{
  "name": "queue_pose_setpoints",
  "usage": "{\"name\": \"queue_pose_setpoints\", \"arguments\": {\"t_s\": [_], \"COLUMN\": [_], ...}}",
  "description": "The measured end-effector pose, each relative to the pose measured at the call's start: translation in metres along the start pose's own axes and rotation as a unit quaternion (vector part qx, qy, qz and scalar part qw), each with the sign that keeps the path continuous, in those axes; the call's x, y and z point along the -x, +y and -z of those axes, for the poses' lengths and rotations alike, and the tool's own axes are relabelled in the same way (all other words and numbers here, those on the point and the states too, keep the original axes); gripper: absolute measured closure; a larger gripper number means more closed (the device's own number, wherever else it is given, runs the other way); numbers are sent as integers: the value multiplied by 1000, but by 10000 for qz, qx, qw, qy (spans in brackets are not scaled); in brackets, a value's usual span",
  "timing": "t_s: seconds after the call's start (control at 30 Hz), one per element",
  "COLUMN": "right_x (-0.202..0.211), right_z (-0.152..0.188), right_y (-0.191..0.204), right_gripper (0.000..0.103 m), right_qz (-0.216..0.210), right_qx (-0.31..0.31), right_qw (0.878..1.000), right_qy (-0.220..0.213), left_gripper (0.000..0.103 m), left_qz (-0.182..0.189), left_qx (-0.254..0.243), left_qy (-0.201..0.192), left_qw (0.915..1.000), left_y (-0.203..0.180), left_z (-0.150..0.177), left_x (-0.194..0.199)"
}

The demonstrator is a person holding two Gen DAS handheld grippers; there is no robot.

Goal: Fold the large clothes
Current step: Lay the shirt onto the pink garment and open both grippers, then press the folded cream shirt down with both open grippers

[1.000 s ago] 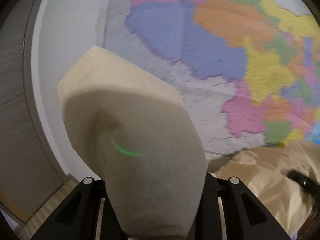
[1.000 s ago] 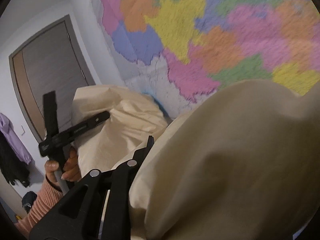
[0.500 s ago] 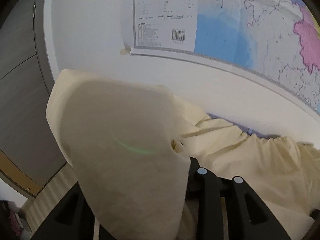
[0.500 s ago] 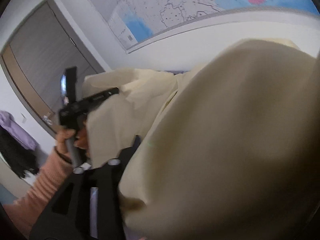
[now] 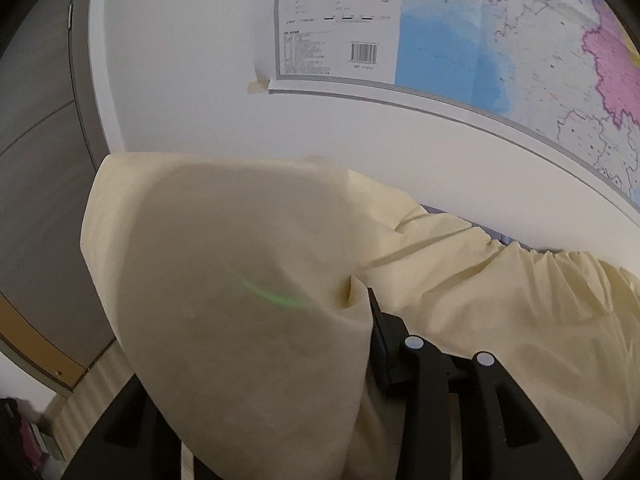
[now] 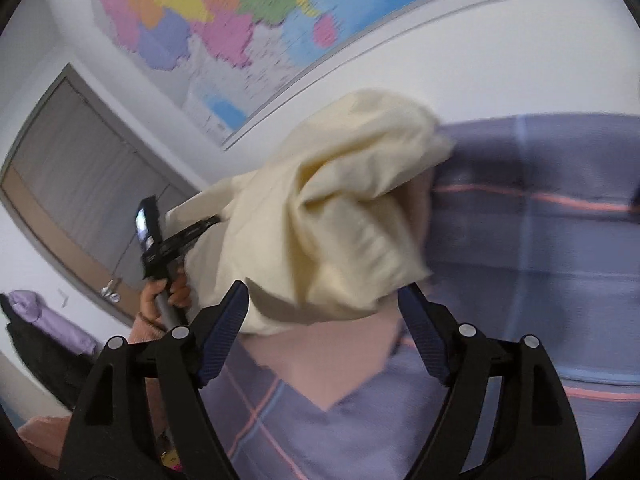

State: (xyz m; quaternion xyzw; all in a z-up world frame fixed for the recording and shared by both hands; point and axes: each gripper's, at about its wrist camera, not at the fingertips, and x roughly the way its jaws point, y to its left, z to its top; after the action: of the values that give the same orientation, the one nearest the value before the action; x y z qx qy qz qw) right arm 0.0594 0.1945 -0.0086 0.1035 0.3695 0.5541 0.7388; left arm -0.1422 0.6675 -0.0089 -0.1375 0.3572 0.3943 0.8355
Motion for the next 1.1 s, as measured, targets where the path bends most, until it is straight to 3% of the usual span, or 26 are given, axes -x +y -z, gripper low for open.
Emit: {"name": "queue_pose_setpoints", "arguments": {"t_s": [0.1,0.17,0.2,0.3,0.4,0.5,0.57,0.67,0.73,0.8,0.93,1.0,1.1], "right_x": [-10,-22,-22,-31,-36,-52,-51,-42,-31,-16,2,-4,-36], "right_z": [-16,-28,-29,-24,-7,8,12,5,-2,-7,-21,-31,-47], "right_y": [-3,4,6,18,19,9,5,12,25,37,67,82,93], "right_gripper": [26,32,39,81,86,87,86,67,54,54,53,50,48], "right_qz": [-39,-16,-21,-24,76,85,69,216,536,801,1070,1003,924], "right_qx": [-131,-41,2,259,368,88,-5,66,423,726,1254,1527,1722], "right_qw": [9997,9998,9998,9995,9992,9989,9986,9984,9971,9940,9856,9820,9801], "right_qy": [-181,-201,-221,-163,100,461,523,510,341,138,-376,-476,-359], "left_gripper": [66,66,66,65,62,47,42,37,27,20,16,16,16], "left_qz": [-24,-10,-19,-42,-191,-381,-378,-367,-571,-613,-189,275,463], "left_qx": [-30,-13,-18,-13,-129,-187,-177,-150,-114,-209,-574,-753,-916], "left_qy": [-33,-33,-34,-30,-70,-9,14,-49,-390,-697,-981,-872,-680], "left_qw": [10000,10000,10000,10000,9997,9991,9991,9992,9975,9955,9933,9930,9924], "left_y": [-2,-2,-2,-2,-9,-12,-11,-8,-6,-9,-24,-36,-54], "left_z": [4,5,5,4,10,14,17,22,28,33,43,47,52], "left_x": [4,5,5,2,7,7,12,33,59,80,113,116,101]}}
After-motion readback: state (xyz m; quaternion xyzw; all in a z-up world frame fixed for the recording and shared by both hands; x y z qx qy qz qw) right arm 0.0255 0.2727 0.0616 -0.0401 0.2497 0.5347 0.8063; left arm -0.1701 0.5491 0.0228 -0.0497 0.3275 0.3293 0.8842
